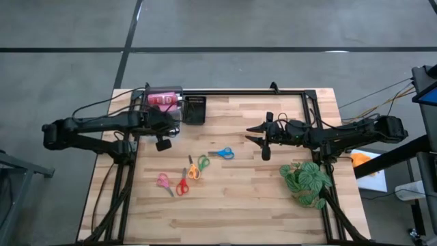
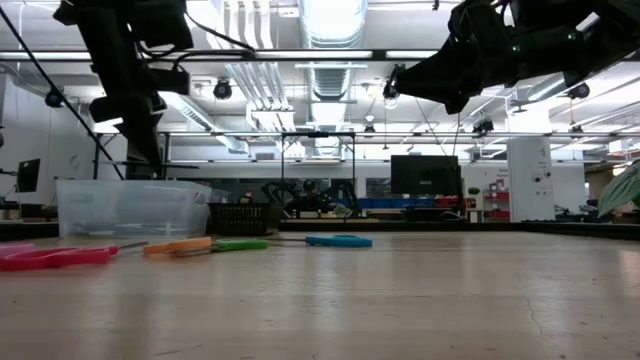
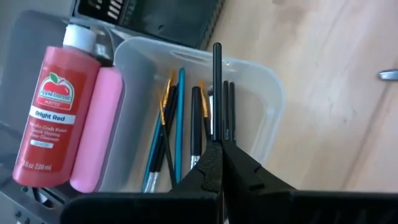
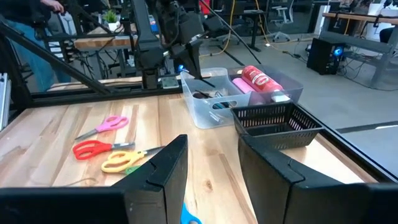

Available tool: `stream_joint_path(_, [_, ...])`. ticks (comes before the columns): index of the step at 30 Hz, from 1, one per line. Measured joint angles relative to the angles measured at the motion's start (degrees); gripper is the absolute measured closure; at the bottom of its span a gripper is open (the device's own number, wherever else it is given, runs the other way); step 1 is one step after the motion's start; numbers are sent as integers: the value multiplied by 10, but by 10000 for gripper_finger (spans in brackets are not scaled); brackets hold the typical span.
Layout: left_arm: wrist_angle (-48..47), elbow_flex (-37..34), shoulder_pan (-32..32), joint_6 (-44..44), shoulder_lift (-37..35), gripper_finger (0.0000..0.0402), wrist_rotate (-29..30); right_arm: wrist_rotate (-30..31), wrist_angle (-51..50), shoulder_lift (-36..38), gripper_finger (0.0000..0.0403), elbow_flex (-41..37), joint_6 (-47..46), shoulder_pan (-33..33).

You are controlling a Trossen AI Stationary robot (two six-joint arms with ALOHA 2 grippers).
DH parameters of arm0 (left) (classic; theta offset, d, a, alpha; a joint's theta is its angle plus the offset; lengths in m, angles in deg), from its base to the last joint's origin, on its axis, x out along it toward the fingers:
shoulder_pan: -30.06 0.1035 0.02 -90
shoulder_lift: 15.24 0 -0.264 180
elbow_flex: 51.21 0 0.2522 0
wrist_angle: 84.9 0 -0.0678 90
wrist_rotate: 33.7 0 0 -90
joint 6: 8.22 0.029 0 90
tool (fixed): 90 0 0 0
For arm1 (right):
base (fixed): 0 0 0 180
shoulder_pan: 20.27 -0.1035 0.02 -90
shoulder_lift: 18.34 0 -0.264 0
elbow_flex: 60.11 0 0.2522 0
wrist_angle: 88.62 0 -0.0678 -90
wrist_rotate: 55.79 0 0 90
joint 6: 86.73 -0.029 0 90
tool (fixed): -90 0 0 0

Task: Pick & Place Paint Supplies
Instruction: Put the black paint brush into the transparent bin

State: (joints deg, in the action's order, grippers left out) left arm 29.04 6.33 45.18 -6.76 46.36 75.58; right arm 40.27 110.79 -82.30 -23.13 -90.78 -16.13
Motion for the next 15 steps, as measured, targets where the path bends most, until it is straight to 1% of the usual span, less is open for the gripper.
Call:
stream_joint_path(3, [5,-1,6,-10,3,401,1,0,0,0,261,0,1,0])
stream_joint_path(7, [11,0,9,-66,4,401,0,0,0,0,261,0,1,0])
stream_joint_path(10, [13,0,9,-85,5,401,0,0,0,0,261,0,1,0])
stream_joint_path(13, [14,1,11,-114,10,401,-19,0,0,0,261,0,0,0])
stream_joint_path(15, [11,1,12,-107,11,401,-28,0,1,0,261,0,1,0])
